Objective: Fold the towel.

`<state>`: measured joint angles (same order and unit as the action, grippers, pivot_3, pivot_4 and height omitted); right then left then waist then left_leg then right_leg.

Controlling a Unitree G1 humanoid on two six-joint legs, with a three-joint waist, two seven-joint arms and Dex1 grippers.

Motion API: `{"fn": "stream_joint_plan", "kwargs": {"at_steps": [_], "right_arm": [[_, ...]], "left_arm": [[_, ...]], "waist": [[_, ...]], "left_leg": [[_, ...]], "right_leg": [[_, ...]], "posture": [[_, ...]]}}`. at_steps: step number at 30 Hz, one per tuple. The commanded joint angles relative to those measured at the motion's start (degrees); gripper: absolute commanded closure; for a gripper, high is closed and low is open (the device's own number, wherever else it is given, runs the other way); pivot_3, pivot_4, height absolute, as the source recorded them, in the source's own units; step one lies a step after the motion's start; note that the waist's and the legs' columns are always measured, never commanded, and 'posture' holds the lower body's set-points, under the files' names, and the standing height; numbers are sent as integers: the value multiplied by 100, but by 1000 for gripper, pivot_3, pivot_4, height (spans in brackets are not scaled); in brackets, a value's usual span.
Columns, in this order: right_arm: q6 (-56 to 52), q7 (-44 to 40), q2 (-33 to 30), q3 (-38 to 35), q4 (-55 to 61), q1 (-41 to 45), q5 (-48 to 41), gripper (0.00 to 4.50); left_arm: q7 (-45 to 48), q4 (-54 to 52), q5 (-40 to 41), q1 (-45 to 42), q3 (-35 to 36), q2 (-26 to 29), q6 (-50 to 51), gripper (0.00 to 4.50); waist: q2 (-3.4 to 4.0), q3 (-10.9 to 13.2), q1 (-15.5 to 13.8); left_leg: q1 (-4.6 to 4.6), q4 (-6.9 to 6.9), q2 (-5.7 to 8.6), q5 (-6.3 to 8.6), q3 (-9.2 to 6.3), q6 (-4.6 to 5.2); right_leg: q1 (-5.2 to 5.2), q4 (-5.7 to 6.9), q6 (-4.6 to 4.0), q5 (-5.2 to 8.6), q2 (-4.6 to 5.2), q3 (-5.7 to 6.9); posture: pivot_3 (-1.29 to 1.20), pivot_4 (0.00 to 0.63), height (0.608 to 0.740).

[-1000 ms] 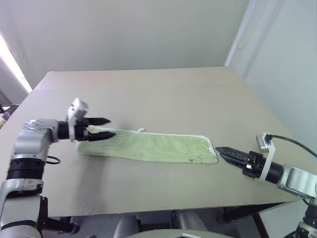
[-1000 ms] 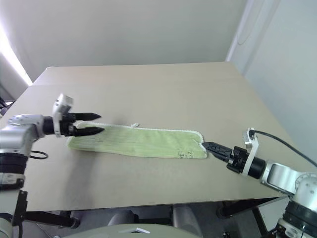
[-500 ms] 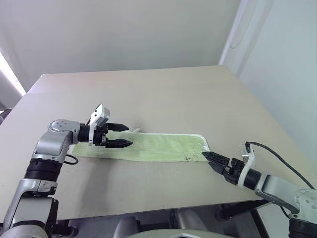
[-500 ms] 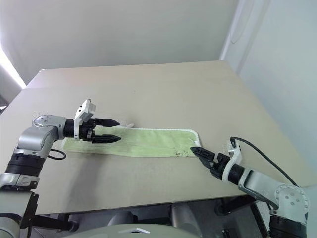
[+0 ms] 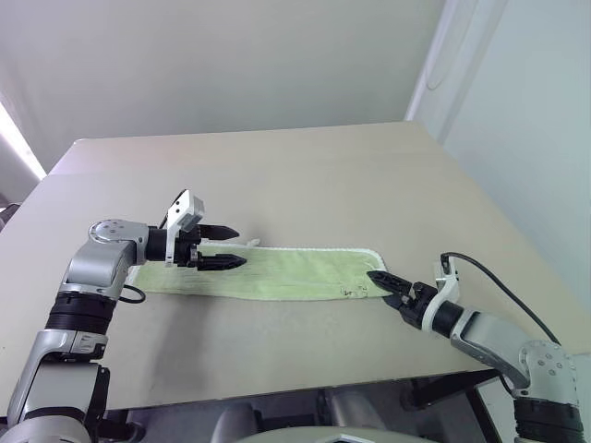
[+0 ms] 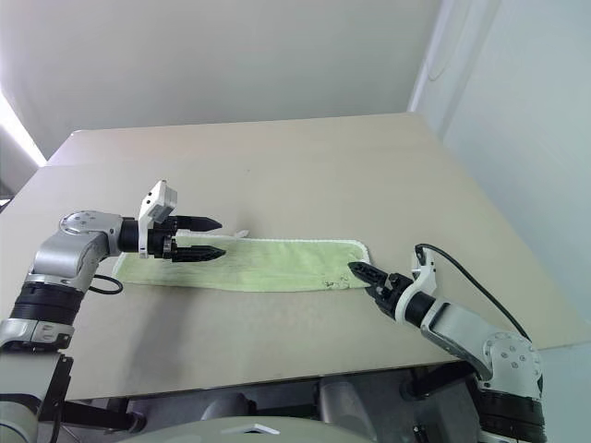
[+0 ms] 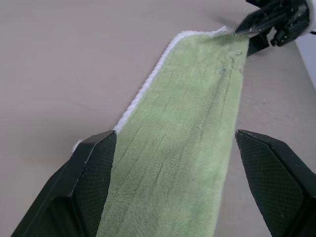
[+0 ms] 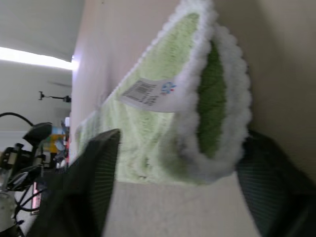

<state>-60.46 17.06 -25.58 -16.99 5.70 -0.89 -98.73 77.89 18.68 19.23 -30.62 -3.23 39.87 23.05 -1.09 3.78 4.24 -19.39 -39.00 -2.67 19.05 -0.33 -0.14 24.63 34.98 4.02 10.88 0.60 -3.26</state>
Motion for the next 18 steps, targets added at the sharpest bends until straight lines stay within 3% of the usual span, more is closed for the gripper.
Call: {"fn": "stream_joint_plan", "kwargs": {"at_steps": [1, 5, 7, 11, 16, 18], "right_arm": [[-50, 46, -117, 194, 1, 134, 78, 2469], [210, 67, -103, 27, -28, 230, 190, 3943], [332, 77, -178, -140, -33, 276, 243, 4463], [341, -13, -571, -412, -123, 241, 296, 4463], [66, -345, -1626, -968, -561, 141, 435, 4463], [-185, -587, -2351, -1325, -977, 95, 638, 4463]], "left_arm": [[-67, 150, -60, -272, 111, 17, -257, 438], [-148, 346, -73, -377, 134, -32, -356, 438], [-177, 424, -87, -418, 147, -41, -402, 438], [-208, 552, -137, -472, 143, -40, -495, 438], [-249, 715, -191, -553, 129, -48, -605, 438], [-244, 820, -228, -602, 118, -51, -665, 438]], "waist": [[0, 0, -2], [-7, -4, -5], [-8, -4, -13], [1, 1, -41], [9, 7, -63], [13, 10, -63]], "left_leg": [[0, 0, 0, 0, 0, 0], [-8, 4, 1, 1, 4, 1], [-8, 4, 1, 1, 5, 2], [-6, -1, 7, 1, 4, 2], [-18, 2, 14, 2, 5, 4], [-17, 3, 13, 6, 4, 12]], "right_leg": [[5, 0, -1, 0, 0, 0], [15, 0, -7, 3, 0, -1], [14, -2, -7, 3, 1, -2], [15, -3, -7, 3, 4, -7], [20, -12, -8, 5, 6, -11], [20, -16, -8, 6, 3, -11]], "posture": [[0, 0, 712], [0, 0, 712], [0, 0, 712], [0, 0, 712], [0, 0, 712], [0, 0, 712]]}}
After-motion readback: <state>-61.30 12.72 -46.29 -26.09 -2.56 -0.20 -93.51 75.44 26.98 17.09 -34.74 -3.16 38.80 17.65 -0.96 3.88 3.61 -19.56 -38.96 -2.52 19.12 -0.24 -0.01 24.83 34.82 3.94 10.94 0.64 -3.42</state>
